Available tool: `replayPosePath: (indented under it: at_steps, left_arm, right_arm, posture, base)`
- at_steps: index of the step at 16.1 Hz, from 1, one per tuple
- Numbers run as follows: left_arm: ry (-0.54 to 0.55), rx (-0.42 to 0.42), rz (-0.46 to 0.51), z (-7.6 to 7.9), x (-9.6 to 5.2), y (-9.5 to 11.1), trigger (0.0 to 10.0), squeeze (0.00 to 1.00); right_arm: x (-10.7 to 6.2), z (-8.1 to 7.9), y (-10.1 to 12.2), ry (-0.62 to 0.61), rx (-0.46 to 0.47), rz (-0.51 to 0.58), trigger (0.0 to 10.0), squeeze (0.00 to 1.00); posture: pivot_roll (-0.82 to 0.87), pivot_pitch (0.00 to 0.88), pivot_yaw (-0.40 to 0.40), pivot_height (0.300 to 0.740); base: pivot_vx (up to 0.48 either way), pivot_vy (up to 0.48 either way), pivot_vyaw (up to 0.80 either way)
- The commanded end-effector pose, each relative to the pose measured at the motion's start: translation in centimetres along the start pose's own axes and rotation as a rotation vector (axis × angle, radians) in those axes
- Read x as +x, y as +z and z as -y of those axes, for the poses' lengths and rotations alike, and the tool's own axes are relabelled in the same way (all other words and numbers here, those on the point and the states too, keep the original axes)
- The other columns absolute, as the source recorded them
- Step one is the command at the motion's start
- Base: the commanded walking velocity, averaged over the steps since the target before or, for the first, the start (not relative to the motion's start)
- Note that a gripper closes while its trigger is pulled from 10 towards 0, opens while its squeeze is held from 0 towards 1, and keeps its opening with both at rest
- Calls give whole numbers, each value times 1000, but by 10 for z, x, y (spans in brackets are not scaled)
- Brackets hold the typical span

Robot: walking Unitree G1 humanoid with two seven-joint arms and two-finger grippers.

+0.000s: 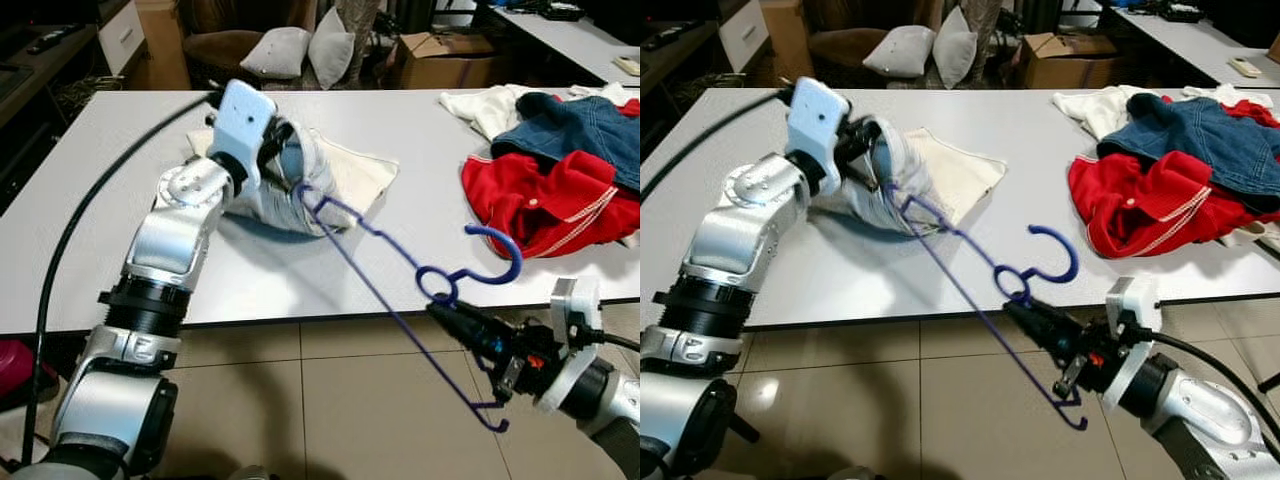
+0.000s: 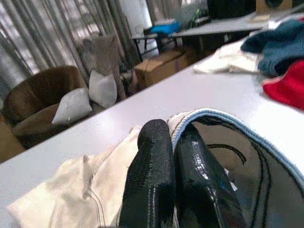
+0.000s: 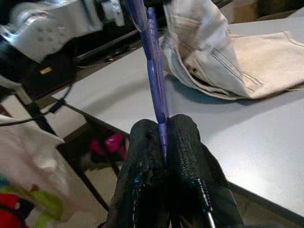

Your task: Hang hanger

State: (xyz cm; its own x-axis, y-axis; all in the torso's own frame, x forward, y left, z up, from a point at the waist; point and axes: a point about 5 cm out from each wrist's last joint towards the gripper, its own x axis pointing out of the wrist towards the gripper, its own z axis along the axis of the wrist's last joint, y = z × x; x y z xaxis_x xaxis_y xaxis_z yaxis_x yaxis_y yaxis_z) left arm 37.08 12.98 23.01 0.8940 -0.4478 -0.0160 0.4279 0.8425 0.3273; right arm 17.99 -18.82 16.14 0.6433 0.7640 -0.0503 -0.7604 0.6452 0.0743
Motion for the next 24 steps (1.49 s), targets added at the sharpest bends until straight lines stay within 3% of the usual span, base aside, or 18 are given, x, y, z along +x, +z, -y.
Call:
replayPosePath:
  at_steps: [1,7,15,18,20,24]
  left_arm:
    - [1,27,2,-1,2,5,0,0]
    - [-85,40,42,16,3,13,0,0]
    - [-226,81,45,39,-1,16,0,0]
    - [-242,74,71,43,-2,25,0,0]
    - [-242,78,70,41,-4,26,0,0]
    - [-286,92,50,46,-9,21,0,0]
  right_arm:
    - [1,-3,3,23,-6,-1,10000,0]
    - [17,14,1,-128,-43,22,10000,0]
    - [35,25,-4,-173,-43,11,10000,0]
    - [48,43,-26,-406,-61,-214,10000,0]
    - [51,57,-26,-630,-8,-169,10000,0]
    - [63,78,-12,-785,-2,-85,10000,0]
  posture:
    - [-30,0,8,740]
    - [-27,0,-1,740]
    - [-19,0,-8,740]
    - [-18,0,-15,740]
    - [-16,0,-14,740]
    - [-19,0,-12,740]
  base:
    - [0,0,0]
    - [0,0,0]
    - [0,0,0]
    - [0,0,0]
    - [0,0,0]
    - [0,0,0]
